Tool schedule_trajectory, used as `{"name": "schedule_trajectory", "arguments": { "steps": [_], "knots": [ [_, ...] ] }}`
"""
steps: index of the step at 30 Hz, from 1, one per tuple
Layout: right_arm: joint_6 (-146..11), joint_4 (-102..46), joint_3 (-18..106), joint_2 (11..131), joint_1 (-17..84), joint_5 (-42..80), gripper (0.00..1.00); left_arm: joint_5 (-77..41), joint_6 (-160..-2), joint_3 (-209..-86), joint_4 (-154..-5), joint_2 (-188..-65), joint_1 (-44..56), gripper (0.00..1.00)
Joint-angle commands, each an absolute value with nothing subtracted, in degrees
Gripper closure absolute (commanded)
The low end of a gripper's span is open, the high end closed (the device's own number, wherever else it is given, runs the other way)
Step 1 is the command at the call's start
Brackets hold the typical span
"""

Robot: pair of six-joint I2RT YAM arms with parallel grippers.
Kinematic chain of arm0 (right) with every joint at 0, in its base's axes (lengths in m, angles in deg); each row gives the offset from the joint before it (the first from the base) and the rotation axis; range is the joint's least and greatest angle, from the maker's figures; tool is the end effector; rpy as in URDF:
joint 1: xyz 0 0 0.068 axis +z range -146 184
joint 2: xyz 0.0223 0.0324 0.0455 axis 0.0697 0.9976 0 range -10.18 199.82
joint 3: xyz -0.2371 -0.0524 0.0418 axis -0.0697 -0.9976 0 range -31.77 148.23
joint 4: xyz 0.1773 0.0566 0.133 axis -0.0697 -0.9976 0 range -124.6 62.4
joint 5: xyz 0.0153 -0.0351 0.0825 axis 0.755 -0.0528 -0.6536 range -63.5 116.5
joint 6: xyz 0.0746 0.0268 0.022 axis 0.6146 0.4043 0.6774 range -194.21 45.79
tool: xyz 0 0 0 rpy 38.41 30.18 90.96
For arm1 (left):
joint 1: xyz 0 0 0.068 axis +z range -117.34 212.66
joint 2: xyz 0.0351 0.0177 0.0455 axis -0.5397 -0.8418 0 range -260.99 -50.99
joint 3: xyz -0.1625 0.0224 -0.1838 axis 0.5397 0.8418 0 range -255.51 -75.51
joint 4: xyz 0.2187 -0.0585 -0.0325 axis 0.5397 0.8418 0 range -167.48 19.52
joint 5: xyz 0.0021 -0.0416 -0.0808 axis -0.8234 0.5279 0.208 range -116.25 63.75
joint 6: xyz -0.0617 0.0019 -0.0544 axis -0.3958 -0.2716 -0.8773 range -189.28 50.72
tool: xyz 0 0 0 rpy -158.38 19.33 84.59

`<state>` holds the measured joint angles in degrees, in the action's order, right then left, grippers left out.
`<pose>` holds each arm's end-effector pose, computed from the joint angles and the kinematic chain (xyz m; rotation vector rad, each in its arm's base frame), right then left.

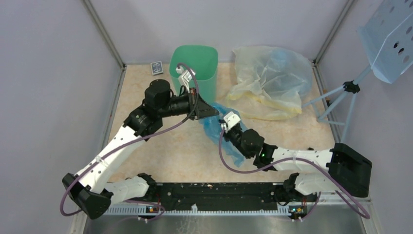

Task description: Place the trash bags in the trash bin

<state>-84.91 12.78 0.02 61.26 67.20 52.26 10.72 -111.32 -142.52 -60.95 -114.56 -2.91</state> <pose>0.1554 0.2385 0.2519 -0.6368 1.4364 0.3718 0.1768 -0.1796 0.3680 0.4105 1.9940 -1.4918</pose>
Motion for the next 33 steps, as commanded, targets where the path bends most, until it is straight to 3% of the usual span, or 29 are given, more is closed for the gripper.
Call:
{"name": "schedule_trajectory", "arguments": {
  "steps": [1, 8, 11, 20, 29, 33],
  "knots": [
    [-81.81, 14.95, -1.67, 61.78, 66.77, 56.08, 1.00, 7.22, -113.32, -147.18, -64.90, -112.13, -3.06, 1.00],
    [-60.41, -2.32, -4.33, 54.25, 55.03, 75.84, 1.00, 4.27, -108.04, -156.99, -54.02, -111.58, -2.94, 1.00],
    [-63.60, 1.24, -8.42, 48.07, 53.62, 68.38, 1.00, -0.03, -106.18, -156.16, -52.31, -110.92, -2.96, 1.00],
    [-73.43, 3.30, -9.93, 39.15, 53.70, 38.99, 1.00, 4.87, -108.47, -151.76, -57.94, -115.58, -3.00, 1.00],
    [-84.07, 4.11, -6.74, 43.61, 59.43, 33.84, 1.00, 7.35, -112.51, -151.65, -61.57, -118.95, -2.94, 1.00],
    [-86.96, 4.18, -6.03, 47.77, 62.07, 34.00, 1.00, 9.72, -119.85, -147.83, -69.97, -118.27, -3.38, 1.00]
  ]
}}
